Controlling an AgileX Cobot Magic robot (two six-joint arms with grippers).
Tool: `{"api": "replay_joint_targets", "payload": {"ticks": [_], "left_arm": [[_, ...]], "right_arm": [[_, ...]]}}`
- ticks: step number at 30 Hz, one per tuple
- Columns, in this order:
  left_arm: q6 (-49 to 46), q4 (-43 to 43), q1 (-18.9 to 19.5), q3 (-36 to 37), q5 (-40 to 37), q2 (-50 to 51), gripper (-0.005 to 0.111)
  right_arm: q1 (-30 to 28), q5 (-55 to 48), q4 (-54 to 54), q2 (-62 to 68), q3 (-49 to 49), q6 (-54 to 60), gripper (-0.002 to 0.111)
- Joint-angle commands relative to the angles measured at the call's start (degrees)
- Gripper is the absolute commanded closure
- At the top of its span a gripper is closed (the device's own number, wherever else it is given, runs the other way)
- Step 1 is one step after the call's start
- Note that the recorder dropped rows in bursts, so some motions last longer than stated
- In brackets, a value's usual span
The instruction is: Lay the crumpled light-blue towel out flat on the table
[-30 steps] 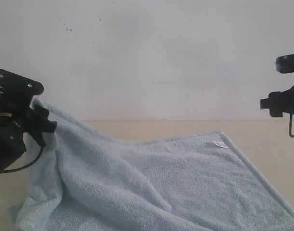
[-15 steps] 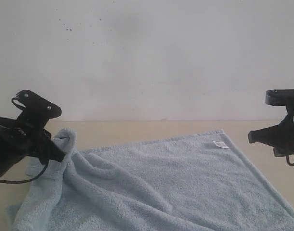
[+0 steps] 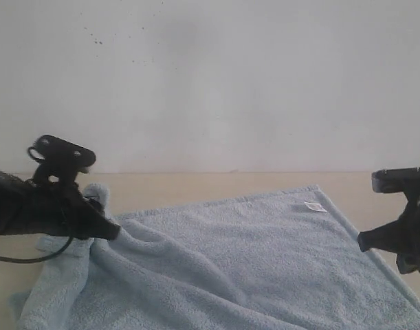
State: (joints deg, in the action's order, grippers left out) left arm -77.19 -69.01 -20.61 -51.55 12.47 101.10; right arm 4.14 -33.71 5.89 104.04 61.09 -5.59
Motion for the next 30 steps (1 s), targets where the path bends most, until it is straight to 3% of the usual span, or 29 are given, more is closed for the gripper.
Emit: {"api": "replay_joint_targets", "payload": {"ticks": [1,5,9,14,17,19,21,30], "left_arm": [[0.49,6.59,-1.81,-3.52,-24.09,-2.85,0.073],[3.52,7.19,-1.92,-3.78,-33.02,-7.40,0.102],[16.18,17.28,-1.80,-3.78,-36.31,-13.10,0.103],[44.22,43.02,-1.15,-1.24,-34.38,-19.38,0.103],[68.52,62.83,1.13,2.33,-32.22,-21.60,0.103],[77.50,72.20,2.20,4.52,-30.47,-22.04,0.103],[80.82,75.54,2.36,6.18,-28.45,-22.04,0.103],[80.66,75.42,2.09,6.99,-25.77,-22.04,0.103]], "right_arm": [[-0.18,-1.33,-3.70,-0.09,-1.80,1.85,0.107],[-0.18,-3.53,-14.49,-0.09,-3.07,11.73,0.107],[-0.18,-3.53,-19.50,-0.09,-4.35,16.84,0.107],[-0.18,-2.65,-19.50,-0.21,-7.53,17.56,0.107],[-0.18,0.81,-19.50,-0.72,-11.04,17.70,0.107],[-0.18,2.43,-19.50,-0.94,-12.52,17.70,0.107],[-0.18,2.53,-19.50,-0.97,-12.78,17.70,0.107],[-0.18,4.59,-19.95,-2.83,-12.77,17.99,0.107]]}}
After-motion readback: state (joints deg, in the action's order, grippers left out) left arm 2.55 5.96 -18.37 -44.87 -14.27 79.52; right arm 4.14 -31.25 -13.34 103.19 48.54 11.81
